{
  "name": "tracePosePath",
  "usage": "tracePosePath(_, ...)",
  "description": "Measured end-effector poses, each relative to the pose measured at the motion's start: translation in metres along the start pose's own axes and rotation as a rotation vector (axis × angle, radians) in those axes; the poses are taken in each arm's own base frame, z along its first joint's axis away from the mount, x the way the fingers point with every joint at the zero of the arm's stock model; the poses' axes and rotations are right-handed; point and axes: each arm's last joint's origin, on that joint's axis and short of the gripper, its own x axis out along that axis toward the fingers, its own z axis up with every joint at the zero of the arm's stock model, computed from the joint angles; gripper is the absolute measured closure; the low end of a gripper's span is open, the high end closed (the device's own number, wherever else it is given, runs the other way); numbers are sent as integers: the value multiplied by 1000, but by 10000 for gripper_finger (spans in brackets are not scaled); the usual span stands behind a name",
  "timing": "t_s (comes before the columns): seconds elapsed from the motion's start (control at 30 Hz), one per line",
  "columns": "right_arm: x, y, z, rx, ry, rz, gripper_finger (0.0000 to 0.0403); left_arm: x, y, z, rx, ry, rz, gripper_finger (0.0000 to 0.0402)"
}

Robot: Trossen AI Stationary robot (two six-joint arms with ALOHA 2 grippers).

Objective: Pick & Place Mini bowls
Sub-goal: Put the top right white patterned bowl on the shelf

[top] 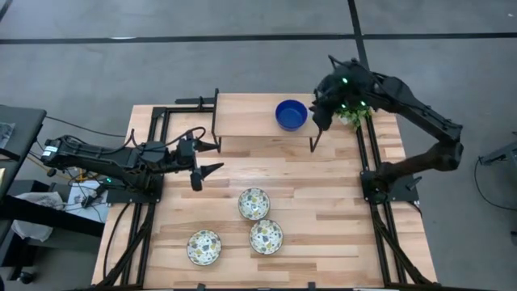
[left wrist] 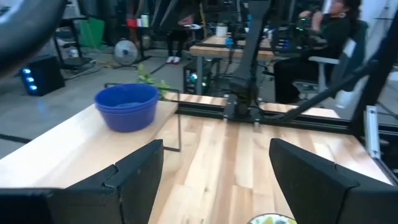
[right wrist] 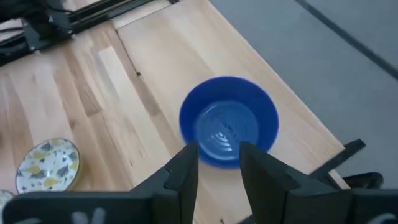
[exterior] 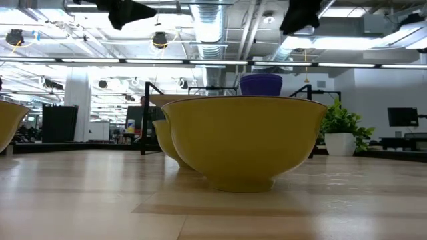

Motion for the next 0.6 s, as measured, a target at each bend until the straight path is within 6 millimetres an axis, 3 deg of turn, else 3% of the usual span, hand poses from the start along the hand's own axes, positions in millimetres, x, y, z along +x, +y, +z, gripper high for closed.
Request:
tracePosePath(0.2, -17, 16, -35, 15, -54, -32, 304, 0, -2, 0, 0, 1, -53, 111)
tracePosePath(0.6, -32, 32, -102, 60, -218, 105, 305, 0, -2, 0, -1, -2, -68, 111)
